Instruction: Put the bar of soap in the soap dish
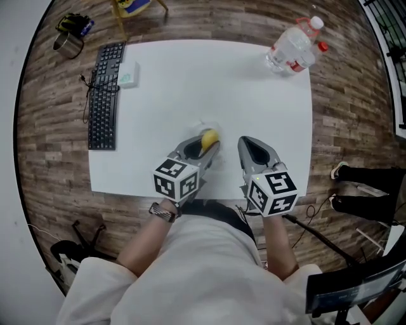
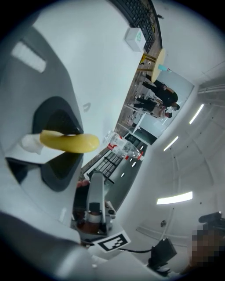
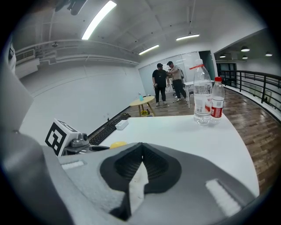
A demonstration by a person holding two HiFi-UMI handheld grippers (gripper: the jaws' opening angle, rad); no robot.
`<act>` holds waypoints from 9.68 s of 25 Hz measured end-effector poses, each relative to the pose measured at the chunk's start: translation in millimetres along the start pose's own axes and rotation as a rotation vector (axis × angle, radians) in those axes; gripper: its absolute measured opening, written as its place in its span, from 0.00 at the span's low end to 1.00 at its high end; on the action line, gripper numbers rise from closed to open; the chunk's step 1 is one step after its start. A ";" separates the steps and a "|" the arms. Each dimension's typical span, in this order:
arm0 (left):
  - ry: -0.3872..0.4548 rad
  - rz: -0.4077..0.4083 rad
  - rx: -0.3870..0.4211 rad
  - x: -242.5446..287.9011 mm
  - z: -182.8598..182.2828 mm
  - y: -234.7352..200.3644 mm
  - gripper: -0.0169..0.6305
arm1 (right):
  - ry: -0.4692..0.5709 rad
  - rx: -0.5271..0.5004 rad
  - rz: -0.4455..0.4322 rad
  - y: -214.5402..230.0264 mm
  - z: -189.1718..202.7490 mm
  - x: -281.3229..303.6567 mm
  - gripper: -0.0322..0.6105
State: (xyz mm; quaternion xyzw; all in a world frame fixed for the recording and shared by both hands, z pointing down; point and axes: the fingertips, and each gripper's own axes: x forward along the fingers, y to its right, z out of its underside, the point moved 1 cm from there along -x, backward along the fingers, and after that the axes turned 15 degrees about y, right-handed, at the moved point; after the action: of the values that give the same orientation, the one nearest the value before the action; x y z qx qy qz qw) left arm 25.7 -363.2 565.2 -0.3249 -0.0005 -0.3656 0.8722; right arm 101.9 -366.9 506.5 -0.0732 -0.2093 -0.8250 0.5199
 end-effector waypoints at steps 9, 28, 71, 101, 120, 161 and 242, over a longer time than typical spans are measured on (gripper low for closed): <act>-0.041 -0.015 -0.027 -2.2 14.9 -12.1 0.23 | -0.010 0.000 0.002 -7.1 2.4 4.9 0.05; -0.137 -0.085 -0.134 1.1 35.5 -25.4 0.23 | -0.010 0.030 0.006 -2.7 5.9 3.2 0.05; -0.173 -0.180 0.009 -11.7 33.1 -32.2 0.28 | -0.023 0.007 -0.027 -11.8 9.4 6.9 0.05; -0.086 -0.185 0.061 -38.7 15.1 -25.2 0.27 | 0.010 -0.012 -0.047 -23.9 3.9 -11.4 0.05; -0.028 -0.156 0.116 -52.3 8.9 9.5 0.19 | 0.054 -0.035 -0.063 -31.0 1.9 -41.5 0.05; 0.272 -0.210 0.226 -106.1 -52.1 85.0 0.04 | 0.238 -0.153 -0.118 -39.0 -46.8 -110.8 0.05; 0.456 -0.015 0.750 -184.7 -183.7 100.6 0.04 | 0.565 -0.312 0.072 -117.4 -161.9 -123.4 0.05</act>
State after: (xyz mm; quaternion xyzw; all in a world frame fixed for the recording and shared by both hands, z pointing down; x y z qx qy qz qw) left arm -88.9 -297.2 319.3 0.1034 0.0569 -0.4086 0.9051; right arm 68.6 -289.3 287.1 0.0724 0.0752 -0.8158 0.5688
